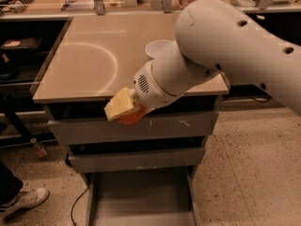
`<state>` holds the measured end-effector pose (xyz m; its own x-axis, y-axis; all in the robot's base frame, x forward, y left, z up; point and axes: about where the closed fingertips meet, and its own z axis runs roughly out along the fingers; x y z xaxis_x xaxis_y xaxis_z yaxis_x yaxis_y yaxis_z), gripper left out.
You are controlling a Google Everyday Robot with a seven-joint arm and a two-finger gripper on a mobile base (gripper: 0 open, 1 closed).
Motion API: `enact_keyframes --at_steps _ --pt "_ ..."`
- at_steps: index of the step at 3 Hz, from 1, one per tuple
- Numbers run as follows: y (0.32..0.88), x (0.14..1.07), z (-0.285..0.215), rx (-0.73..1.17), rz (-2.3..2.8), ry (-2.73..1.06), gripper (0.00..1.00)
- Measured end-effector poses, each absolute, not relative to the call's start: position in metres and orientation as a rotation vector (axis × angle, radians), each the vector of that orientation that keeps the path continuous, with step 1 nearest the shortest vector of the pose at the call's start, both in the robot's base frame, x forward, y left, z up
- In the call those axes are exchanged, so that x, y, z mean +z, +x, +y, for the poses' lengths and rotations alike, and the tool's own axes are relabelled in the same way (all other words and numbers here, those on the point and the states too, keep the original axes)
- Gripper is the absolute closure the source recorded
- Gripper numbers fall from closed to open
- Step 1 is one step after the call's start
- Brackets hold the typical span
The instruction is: Place apple into bottom drawer
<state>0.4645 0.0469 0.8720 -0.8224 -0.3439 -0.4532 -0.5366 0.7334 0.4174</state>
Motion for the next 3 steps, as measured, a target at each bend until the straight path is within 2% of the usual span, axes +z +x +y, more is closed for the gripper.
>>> enact_keyframes --at_steps 3 --pt "0.450 0.698 0.070 0.986 2.793 -0.359 1.00"
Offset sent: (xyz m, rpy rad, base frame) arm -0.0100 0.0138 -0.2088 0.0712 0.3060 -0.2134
